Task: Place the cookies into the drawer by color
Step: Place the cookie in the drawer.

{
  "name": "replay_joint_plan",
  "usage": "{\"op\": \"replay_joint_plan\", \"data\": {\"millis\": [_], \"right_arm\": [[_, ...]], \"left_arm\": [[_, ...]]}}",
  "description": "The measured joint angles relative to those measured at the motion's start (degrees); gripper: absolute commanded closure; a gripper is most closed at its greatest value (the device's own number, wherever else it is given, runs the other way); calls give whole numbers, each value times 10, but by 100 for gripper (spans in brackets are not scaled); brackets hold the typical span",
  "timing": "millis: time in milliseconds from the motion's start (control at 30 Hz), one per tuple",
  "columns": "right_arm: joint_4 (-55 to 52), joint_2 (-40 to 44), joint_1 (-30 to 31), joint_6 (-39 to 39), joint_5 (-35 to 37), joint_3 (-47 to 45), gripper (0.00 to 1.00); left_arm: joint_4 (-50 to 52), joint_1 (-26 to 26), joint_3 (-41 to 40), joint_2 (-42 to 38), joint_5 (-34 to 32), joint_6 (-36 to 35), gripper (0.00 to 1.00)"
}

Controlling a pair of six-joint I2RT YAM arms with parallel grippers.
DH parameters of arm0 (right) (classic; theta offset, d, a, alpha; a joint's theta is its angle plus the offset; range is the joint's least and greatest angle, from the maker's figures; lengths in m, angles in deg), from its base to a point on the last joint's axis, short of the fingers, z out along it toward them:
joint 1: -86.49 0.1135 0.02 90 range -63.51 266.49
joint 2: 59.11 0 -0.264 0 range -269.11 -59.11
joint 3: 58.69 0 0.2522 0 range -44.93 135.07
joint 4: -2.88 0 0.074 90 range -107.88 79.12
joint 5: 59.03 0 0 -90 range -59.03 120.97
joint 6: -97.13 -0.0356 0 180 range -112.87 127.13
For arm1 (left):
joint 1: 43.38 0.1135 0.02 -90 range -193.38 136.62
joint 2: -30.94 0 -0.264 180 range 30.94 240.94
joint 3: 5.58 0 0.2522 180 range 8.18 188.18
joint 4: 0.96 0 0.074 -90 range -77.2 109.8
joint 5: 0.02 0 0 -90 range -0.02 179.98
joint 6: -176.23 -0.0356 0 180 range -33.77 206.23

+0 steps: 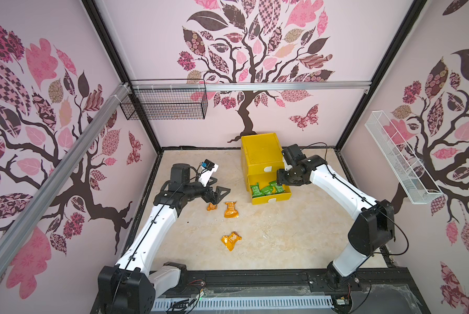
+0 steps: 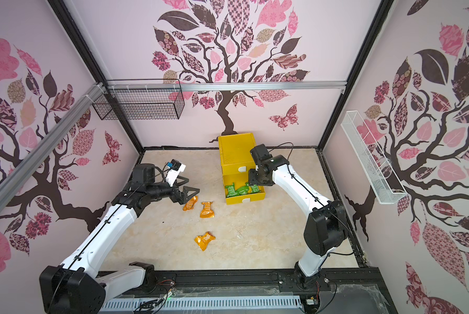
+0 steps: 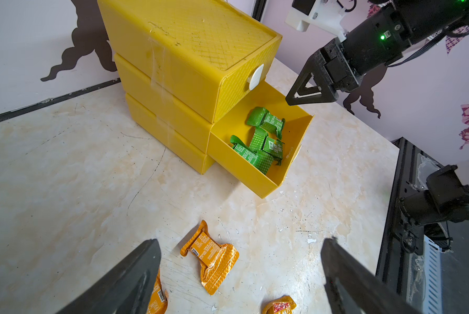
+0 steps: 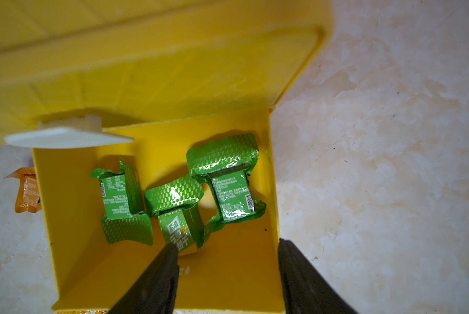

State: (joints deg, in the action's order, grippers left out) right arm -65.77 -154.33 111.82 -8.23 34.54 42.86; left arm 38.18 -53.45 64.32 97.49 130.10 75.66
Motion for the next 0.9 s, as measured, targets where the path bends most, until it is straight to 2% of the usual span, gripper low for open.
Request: {"op": "replay_joint_plan", "data": {"millis": [233,533,733,900], "right_arm": [[-1,73,0,-2,12,-37,34],[6,137,-1,-3,25,-118,16],[15,176,-1,-4,23,-180,10],[35,209,-2,-5,18,-230,5]], "left_arm": [[13,-13,23,6,-16,0,3],[47,-64,106,45,-53,-12,3],[65,-84,180,92,-82,-11,3],[64,-87,238,144,-114,15,3]]}}
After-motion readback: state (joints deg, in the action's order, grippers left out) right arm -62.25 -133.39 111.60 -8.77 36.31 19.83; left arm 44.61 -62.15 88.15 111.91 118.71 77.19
